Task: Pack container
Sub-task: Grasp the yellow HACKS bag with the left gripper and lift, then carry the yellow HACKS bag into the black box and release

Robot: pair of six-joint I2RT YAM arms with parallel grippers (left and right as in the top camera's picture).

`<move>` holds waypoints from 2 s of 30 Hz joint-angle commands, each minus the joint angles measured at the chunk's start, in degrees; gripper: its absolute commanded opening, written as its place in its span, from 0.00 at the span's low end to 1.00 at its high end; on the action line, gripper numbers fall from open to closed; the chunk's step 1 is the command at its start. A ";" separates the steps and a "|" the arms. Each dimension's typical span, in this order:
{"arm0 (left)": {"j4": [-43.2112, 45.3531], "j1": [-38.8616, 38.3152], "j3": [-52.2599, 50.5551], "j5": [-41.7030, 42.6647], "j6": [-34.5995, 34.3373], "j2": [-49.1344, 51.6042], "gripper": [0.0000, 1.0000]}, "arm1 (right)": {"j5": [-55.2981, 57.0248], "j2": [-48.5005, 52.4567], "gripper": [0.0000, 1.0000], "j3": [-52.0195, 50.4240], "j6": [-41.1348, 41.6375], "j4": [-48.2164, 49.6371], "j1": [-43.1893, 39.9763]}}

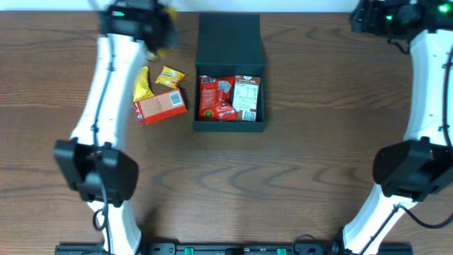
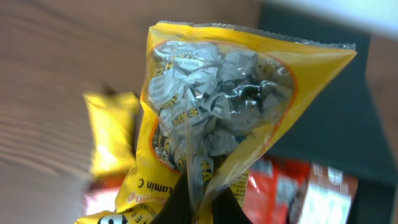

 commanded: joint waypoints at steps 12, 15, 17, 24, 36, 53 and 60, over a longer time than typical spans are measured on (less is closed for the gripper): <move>3.52 -15.72 -15.76 -8.76 -23.47 1.09 0.06 | 0.13 -0.85 0.77 0.96 -0.33 -3.41 -4.61; 6.97 -15.82 -17.99 -9.94 -25.14 1.11 0.06 | 0.13 -0.85 0.77 0.98 -0.33 -4.37 -4.61; 8.44 -15.82 -19.43 -9.92 -25.09 1.11 0.06 | 0.13 -0.85 0.77 0.96 -0.33 -4.92 -4.61; 9.64 -17.66 -20.65 -7.61 -20.72 1.11 0.06 | 0.09 -0.85 0.77 0.98 -0.28 -5.53 -4.61; 10.47 -19.74 -24.35 -13.70 -20.55 1.14 0.06 | -0.55 -0.85 0.76 0.96 -0.26 -6.27 -4.57; 14.58 -19.47 -13.94 -15.80 -8.87 -4.39 0.82 | -3.02 -0.85 0.47 0.98 -0.33 -6.54 -4.55; 14.56 -9.20 -10.54 -25.44 -9.16 -14.49 0.88 | -23.30 -0.74 0.02 0.04 -10.58 -9.20 1.36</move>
